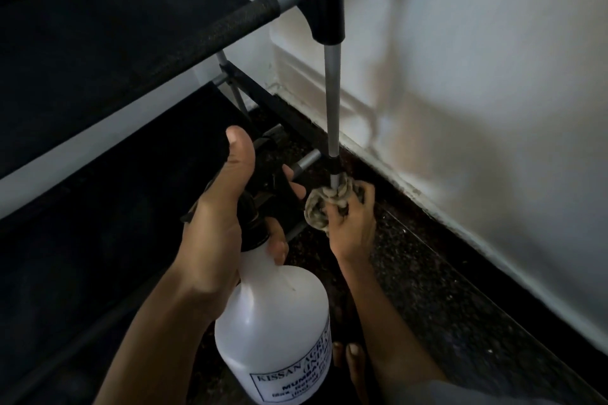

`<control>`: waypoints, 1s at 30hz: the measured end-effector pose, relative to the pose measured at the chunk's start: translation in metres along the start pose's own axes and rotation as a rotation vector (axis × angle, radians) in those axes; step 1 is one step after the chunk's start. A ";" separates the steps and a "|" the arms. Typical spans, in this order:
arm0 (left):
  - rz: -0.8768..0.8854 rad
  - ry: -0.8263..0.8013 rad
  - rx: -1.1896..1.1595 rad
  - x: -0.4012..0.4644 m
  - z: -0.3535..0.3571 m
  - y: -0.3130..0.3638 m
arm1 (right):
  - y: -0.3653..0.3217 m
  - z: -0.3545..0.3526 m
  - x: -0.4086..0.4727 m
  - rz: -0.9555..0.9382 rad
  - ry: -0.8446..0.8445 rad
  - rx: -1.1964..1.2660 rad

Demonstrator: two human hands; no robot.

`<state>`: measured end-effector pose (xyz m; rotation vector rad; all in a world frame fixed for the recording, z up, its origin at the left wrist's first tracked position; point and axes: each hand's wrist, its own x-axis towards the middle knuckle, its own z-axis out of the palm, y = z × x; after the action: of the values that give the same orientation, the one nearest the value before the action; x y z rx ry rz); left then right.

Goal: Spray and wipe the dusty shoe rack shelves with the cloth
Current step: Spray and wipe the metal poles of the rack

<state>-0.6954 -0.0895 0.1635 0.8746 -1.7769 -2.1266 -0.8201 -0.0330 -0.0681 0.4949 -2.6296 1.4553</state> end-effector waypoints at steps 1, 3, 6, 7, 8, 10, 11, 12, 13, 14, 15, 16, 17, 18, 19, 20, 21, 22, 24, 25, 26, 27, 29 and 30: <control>-0.006 0.007 -0.013 0.000 0.000 -0.001 | 0.012 0.001 -0.002 0.051 -0.089 -0.035; -0.021 0.021 -0.034 -0.001 -0.001 -0.001 | 0.026 -0.003 0.003 0.127 -0.223 -0.053; -0.007 0.028 -0.020 -0.001 -0.003 0.001 | 0.014 -0.017 0.011 0.081 -0.187 0.146; 0.001 0.025 -0.013 -0.001 -0.003 0.002 | 0.002 -0.022 0.012 0.034 -0.111 0.232; 0.006 0.025 -0.008 -0.001 -0.003 0.002 | -0.009 -0.026 0.013 -0.004 -0.046 0.296; 0.003 0.038 -0.012 -0.001 -0.003 0.002 | -0.022 -0.025 0.017 -0.044 0.017 0.335; 0.003 0.040 -0.011 -0.001 -0.002 0.001 | -0.021 -0.022 0.018 -0.050 0.010 0.318; 0.008 0.037 -0.003 0.000 -0.002 0.000 | -0.016 -0.018 0.019 -0.040 -0.032 0.290; 0.013 0.033 0.005 0.000 -0.002 -0.002 | -0.006 -0.014 0.018 -0.020 -0.097 0.235; 0.011 0.035 0.003 0.000 -0.002 -0.003 | 0.007 -0.009 0.016 0.004 -0.160 0.148; 0.005 0.039 -0.008 -0.001 -0.002 -0.005 | 0.018 -0.006 0.012 0.034 -0.214 0.047; -0.003 0.042 -0.019 -0.001 -0.002 -0.006 | 0.026 -0.004 0.009 0.066 -0.251 -0.040; -0.010 0.043 -0.023 -0.001 -0.002 -0.007 | 0.030 -0.002 0.009 0.098 -0.266 -0.109; -0.018 0.049 -0.025 -0.001 -0.002 -0.007 | 0.029 -0.002 0.009 0.124 -0.280 -0.179; -0.023 0.057 -0.028 -0.002 -0.002 -0.007 | 0.025 -0.003 0.010 0.142 -0.303 -0.263; -0.028 0.062 -0.031 -0.003 -0.002 -0.007 | 0.020 -0.006 0.010 0.160 -0.325 -0.355; -0.031 0.064 -0.035 -0.003 -0.002 -0.006 | 0.018 -0.010 0.008 0.175 -0.336 -0.435; -0.034 0.065 -0.043 -0.005 -0.002 -0.005 | 0.018 -0.016 0.005 0.199 -0.330 -0.476; -0.028 0.060 -0.054 -0.007 -0.002 -0.003 | 0.020 -0.028 -0.002 0.328 -0.273 -0.455; -0.022 0.060 -0.052 -0.007 -0.003 -0.002 | 0.021 -0.033 -0.006 0.392 -0.233 -0.412; -0.015 0.058 -0.044 -0.007 -0.003 -0.002 | 0.018 -0.034 -0.008 0.404 -0.188 -0.376; -0.008 0.056 -0.034 -0.007 -0.004 -0.001 | 0.015 -0.032 -0.008 0.366 -0.158 -0.341; 0.010 0.051 -0.014 -0.007 -0.004 -0.001 | 0.008 -0.018 -0.004 0.233 -0.172 -0.262; 0.016 0.050 -0.010 -0.008 -0.004 0.000 | 0.005 -0.011 -0.002 0.192 -0.198 -0.241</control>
<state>-0.6867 -0.0887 0.1649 0.8997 -1.7416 -2.0836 -0.8208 -0.0203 -0.0666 0.3885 -3.0314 1.1609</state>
